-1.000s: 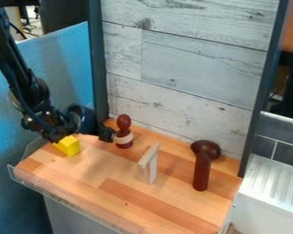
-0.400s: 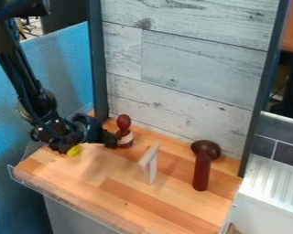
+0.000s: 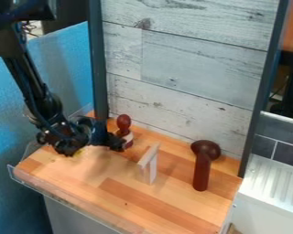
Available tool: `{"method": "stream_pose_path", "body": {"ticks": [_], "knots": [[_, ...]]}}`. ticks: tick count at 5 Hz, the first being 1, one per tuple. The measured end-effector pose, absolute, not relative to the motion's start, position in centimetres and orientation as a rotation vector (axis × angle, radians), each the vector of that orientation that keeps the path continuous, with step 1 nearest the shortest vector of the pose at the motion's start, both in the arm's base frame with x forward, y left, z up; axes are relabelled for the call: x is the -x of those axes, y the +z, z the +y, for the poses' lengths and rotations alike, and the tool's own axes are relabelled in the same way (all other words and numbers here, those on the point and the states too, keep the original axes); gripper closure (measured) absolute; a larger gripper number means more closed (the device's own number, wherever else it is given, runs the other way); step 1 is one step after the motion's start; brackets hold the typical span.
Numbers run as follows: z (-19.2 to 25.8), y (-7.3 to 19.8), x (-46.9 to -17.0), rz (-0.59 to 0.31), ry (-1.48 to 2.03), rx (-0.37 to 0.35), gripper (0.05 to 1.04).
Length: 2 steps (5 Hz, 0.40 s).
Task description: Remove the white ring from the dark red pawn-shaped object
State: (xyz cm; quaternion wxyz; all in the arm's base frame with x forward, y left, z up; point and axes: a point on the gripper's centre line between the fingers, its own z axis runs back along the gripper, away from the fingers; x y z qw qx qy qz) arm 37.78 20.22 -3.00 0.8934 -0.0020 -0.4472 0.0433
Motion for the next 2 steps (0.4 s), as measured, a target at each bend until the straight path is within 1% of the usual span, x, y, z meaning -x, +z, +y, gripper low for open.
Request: {"method": "stream_pose_path", "body": {"ticks": [1, 2], "knots": [[20.14, -2.96, -37.97, -0.929, 0.094, -0.001, 0.083], [19.9, -3.88, -38.0, -0.916, 0.101, 0.006, 0.083]]}}
